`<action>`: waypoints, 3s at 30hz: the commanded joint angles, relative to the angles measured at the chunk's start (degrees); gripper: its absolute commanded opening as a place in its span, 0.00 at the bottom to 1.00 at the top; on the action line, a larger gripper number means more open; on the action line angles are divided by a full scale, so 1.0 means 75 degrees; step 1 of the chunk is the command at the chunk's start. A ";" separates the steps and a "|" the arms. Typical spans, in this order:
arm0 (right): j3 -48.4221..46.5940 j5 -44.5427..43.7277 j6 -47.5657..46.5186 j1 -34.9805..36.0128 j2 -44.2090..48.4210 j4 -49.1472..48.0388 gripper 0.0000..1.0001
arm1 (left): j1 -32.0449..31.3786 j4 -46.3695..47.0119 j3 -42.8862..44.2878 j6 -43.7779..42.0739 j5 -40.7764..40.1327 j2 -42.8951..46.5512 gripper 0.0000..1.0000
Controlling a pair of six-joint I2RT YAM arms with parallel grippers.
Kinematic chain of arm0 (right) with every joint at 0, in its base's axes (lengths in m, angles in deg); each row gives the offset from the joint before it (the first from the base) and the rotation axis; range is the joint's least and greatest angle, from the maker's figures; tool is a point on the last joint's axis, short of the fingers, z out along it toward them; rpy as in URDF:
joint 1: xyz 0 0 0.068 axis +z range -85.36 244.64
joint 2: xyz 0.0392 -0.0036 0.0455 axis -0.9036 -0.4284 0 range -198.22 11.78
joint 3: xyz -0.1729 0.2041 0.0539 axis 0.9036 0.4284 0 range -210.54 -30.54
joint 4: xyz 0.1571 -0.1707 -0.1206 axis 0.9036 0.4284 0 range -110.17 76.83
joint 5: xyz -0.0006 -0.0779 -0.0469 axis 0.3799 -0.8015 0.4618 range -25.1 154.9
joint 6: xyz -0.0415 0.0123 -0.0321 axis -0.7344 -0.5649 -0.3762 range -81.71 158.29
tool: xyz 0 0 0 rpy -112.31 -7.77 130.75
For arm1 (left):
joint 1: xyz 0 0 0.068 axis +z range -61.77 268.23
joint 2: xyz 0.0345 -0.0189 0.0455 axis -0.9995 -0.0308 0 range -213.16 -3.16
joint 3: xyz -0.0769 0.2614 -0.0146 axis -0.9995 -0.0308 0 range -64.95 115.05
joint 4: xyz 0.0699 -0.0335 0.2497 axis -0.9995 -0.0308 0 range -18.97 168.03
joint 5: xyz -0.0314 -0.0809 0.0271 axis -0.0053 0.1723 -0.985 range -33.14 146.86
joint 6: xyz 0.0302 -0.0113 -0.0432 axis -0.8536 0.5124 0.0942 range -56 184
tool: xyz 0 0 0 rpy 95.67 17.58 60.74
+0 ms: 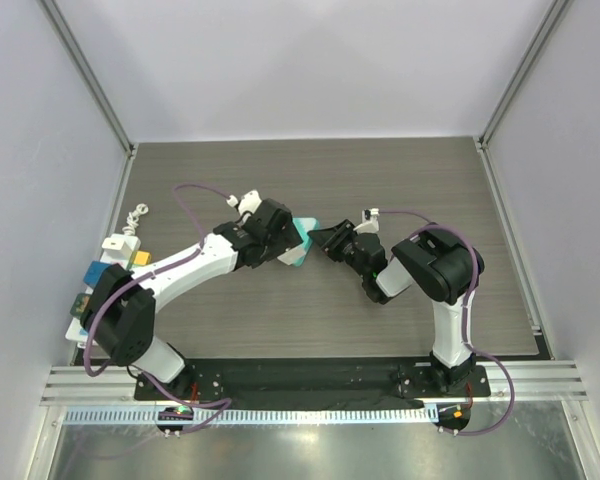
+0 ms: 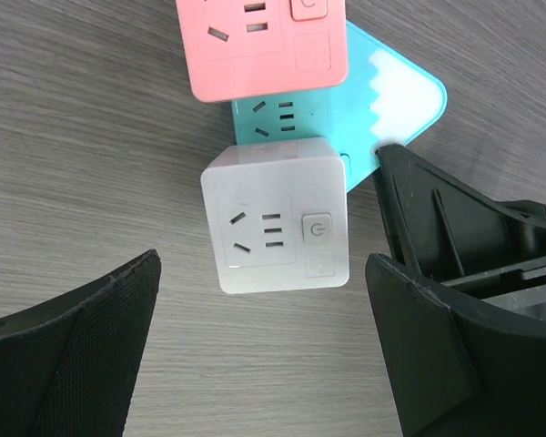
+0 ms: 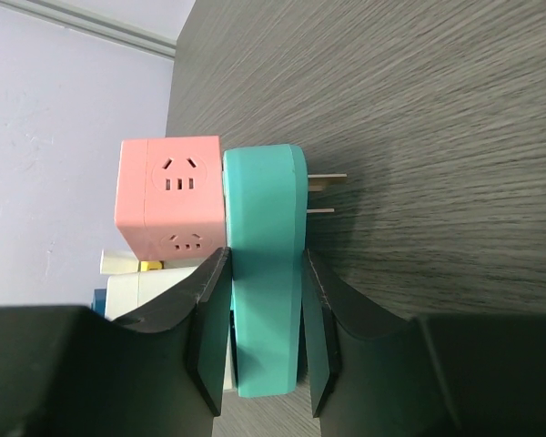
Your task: Pull the plug off the socket
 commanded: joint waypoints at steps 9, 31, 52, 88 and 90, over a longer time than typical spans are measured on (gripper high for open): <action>-0.0186 0.0563 -0.0251 0.0005 0.0255 -0.1094 0.13 | 0.0326 0.0764 0.0294 -0.0027 0.0028 -0.0684 0.85; -0.0632 0.1103 -0.0076 0.0016 0.0067 -0.0216 0.60 | 0.0421 0.2288 -0.0268 -0.0555 0.1013 -0.0275 0.00; -0.1007 0.0310 -0.0670 0.0016 0.0172 0.1761 0.01 | 0.0198 0.3179 -0.0771 0.0135 0.1085 0.0556 0.00; -0.0468 -0.0973 -0.2209 -0.0276 0.1310 0.2152 0.01 | -0.1099 0.1961 -0.0785 -0.1466 -0.1035 0.2257 0.00; -0.0468 -0.0761 -0.2080 -0.0335 0.1146 0.1884 0.01 | -0.1406 0.2019 -0.0796 -0.1994 -0.1458 0.2280 0.00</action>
